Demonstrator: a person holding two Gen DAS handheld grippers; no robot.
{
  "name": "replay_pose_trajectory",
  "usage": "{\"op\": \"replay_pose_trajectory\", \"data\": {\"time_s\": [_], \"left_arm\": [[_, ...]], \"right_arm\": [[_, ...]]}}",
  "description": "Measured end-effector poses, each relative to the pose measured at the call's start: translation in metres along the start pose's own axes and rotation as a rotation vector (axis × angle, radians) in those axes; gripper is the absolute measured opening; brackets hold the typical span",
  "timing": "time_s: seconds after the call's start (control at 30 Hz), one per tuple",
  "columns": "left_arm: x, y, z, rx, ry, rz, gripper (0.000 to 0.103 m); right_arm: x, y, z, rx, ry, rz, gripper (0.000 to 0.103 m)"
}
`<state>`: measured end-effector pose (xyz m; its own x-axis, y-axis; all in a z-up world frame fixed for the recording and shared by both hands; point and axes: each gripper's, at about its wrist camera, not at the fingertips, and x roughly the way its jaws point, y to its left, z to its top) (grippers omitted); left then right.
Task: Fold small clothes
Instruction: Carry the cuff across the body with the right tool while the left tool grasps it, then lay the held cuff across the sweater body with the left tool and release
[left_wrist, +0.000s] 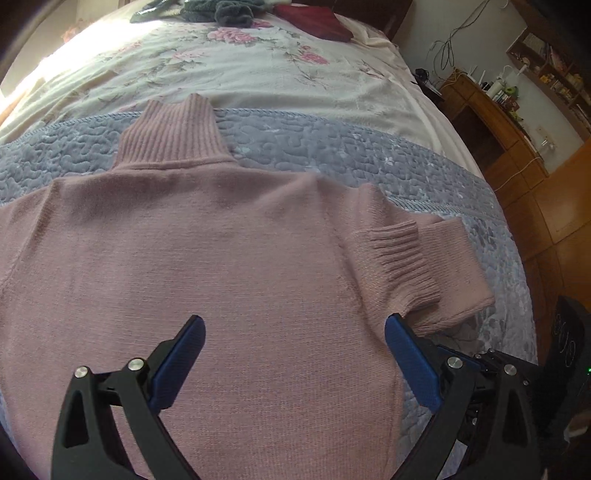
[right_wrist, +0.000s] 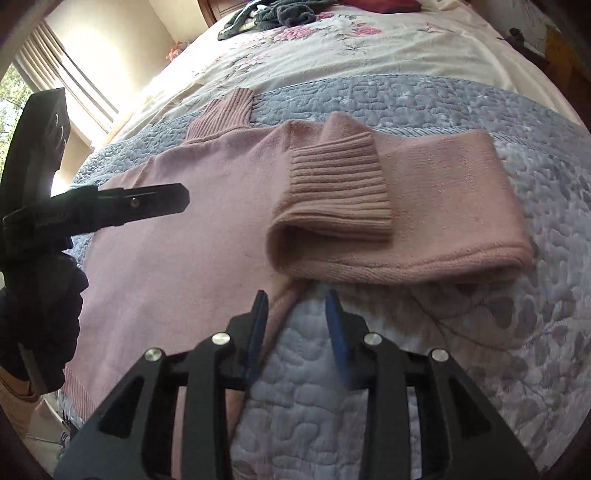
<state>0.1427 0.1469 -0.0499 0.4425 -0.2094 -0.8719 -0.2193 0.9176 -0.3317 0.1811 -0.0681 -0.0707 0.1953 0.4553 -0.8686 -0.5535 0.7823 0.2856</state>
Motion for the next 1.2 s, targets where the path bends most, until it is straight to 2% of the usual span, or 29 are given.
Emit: {"op": "replay_pose_trajectory", "data": {"time_s": [0.2, 0.23, 0.27, 0.33, 0.4, 0.43, 0.47, 0.53, 0.67, 0.73, 0.83, 0.93, 1.03, 1.1, 1.2], "left_arm": [[0.05, -0.04, 0.01, -0.055, 0.119, -0.132, 0.096], [0.057, -0.043, 0.012, -0.065, 0.135, -0.142, 0.089], [0.065, -0.045, 0.013, -0.077, 0.155, -0.152, 0.071], [0.081, -0.047, 0.013, -0.129, 0.214, -0.19, 0.055], [0.086, -0.049, 0.012, -0.153, 0.216, -0.178, 0.05], [0.086, -0.052, 0.012, -0.138, 0.209, -0.159, 0.041], [0.085, -0.054, 0.013, -0.125, 0.2, -0.145, 0.026], [0.079, -0.052, 0.013, -0.146, 0.174, -0.159, 0.019], [0.055, -0.031, 0.012, -0.216, 0.103, -0.21, 0.016], [0.037, -0.016, 0.011, -0.224, 0.055, -0.205, 0.016], [0.011, 0.014, 0.011, -0.229, -0.006, -0.173, 0.016], [-0.009, 0.055, 0.009, -0.239, -0.04, -0.14, 0.016], [-0.024, 0.093, 0.006, -0.244, -0.074, -0.079, 0.016], [-0.033, 0.117, 0.003, -0.255, -0.097, -0.054, 0.016], [-0.043, 0.147, 0.002, -0.271, -0.113, -0.05, 0.016]], "right_arm": [[-0.011, -0.044, -0.024, 0.086, -0.003, -0.059, 0.034], [-0.013, -0.049, -0.028, 0.095, -0.007, -0.059, 0.034], [-0.015, -0.052, -0.031, 0.099, -0.012, -0.06, 0.034], [-0.019, -0.056, -0.037, 0.1, -0.023, -0.065, 0.034], [-0.022, -0.058, -0.041, 0.1, -0.029, -0.069, 0.034], [-0.022, -0.059, -0.042, 0.102, -0.031, -0.072, 0.034], [-0.022, -0.059, -0.043, 0.102, -0.032, -0.076, 0.034], [-0.023, -0.059, -0.042, 0.103, -0.036, -0.084, 0.034], [-0.028, -0.056, -0.039, 0.111, -0.05, -0.084, 0.034], [-0.028, -0.053, -0.034, 0.117, -0.056, -0.086, 0.034], [-0.027, -0.052, -0.027, 0.139, -0.06, -0.071, 0.034], [-0.02, -0.054, -0.015, 0.181, -0.046, -0.019, 0.034], [-0.012, -0.05, -0.003, 0.2, -0.03, 0.005, 0.034], [-0.003, -0.047, 0.007, 0.226, -0.018, 0.034, 0.042], [0.012, -0.043, 0.022, 0.284, 0.004, 0.151, 0.052]]}}
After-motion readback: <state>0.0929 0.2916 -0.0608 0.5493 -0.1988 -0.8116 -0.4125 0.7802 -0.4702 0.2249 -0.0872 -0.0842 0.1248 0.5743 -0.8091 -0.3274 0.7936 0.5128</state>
